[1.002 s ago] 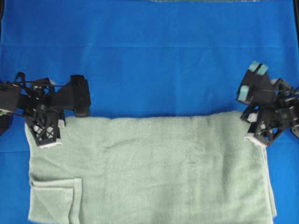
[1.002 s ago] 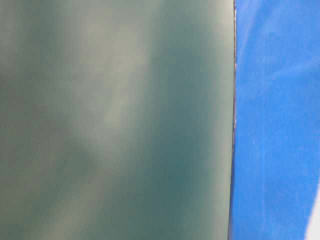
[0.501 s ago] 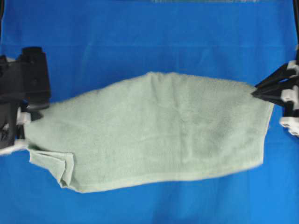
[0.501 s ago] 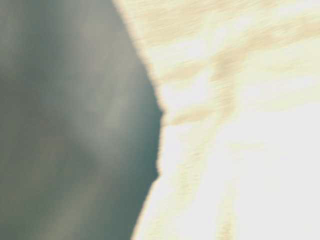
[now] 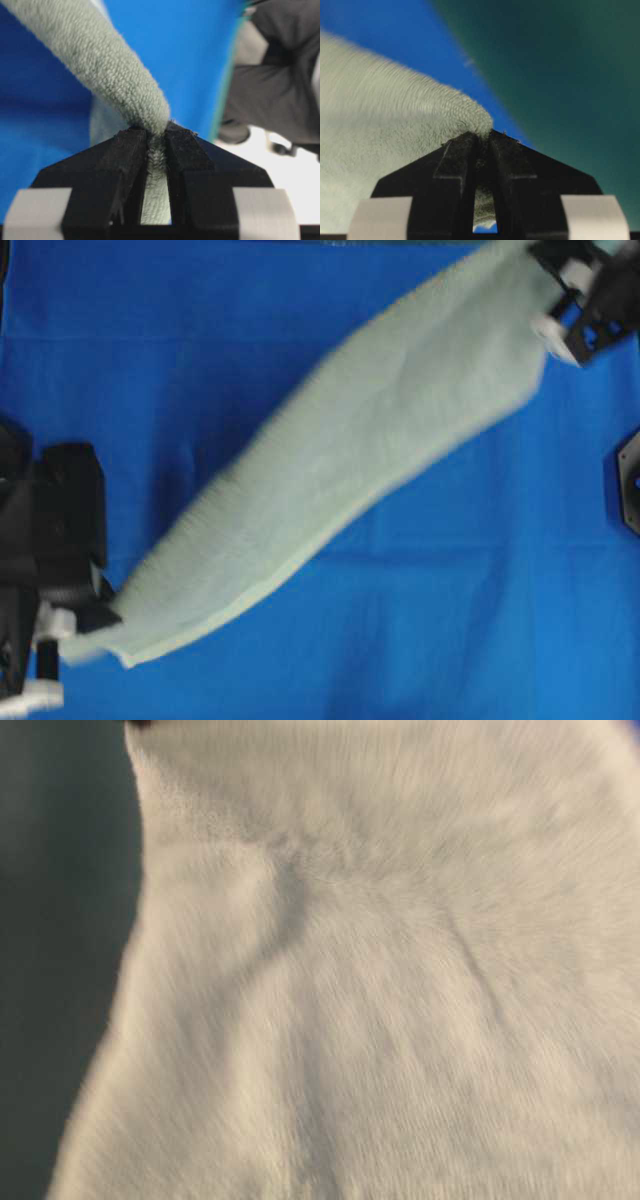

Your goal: Fold a bath towel.

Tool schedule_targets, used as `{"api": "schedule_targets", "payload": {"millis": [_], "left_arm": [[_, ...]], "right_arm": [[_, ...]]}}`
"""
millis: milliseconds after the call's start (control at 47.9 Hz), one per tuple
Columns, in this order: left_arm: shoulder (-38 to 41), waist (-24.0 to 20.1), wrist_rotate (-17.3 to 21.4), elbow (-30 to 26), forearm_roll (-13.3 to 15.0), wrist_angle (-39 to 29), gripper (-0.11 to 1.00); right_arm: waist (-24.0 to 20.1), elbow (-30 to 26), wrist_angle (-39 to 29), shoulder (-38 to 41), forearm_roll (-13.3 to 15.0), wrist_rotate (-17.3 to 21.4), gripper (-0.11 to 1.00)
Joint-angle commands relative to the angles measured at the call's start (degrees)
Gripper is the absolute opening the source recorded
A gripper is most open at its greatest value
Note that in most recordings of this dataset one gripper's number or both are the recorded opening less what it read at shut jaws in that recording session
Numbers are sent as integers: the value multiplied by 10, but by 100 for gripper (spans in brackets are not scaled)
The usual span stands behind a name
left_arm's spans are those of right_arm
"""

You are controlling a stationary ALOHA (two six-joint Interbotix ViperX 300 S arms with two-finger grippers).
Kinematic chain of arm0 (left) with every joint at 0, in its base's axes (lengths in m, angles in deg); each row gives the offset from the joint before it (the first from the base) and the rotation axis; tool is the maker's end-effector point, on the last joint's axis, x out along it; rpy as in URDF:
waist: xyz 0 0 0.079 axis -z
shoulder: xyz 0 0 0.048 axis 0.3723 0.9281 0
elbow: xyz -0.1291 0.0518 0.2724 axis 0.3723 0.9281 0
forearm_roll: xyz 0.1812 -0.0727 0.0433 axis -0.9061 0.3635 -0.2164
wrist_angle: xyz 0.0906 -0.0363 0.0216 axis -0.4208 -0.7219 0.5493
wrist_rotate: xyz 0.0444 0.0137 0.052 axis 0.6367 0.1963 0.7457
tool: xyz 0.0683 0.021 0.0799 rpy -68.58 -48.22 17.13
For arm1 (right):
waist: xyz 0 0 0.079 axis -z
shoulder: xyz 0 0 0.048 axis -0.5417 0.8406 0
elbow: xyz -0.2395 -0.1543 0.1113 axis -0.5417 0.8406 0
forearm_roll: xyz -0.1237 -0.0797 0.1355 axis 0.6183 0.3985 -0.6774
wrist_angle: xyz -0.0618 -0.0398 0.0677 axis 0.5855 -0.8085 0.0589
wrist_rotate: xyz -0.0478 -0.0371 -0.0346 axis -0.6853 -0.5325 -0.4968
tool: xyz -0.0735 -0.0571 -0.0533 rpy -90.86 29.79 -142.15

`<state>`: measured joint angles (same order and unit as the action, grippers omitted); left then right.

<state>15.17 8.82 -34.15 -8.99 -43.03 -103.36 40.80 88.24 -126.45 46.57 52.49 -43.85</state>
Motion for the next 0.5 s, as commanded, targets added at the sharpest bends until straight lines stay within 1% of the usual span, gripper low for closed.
{"api": "schedule_targets", "payload": {"millis": [0,104,188,250,334,417,480], "left_arm": [[21,14,-1,-40,-3,18,9],[44,21,-1,-68,-4,19,9],[62,26,-2,-91,-5,21,9],[76,31,-2,-114,-6,26,9],[97,33,-1,-143,-6,35,9],[119,38,-1,-174,-6,36,9],[137,40,0,-200,-6,33,9]], "right_arm": [[24,-25,27,13,25,0,11],[32,-34,35,18,40,1,11],[28,-36,25,6,39,2,11],[12,-33,4,-13,37,4,11],[-21,-26,-46,-47,37,8,11],[-77,-24,-121,-88,30,18,11],[-123,-26,-180,-110,21,39,11]]}}
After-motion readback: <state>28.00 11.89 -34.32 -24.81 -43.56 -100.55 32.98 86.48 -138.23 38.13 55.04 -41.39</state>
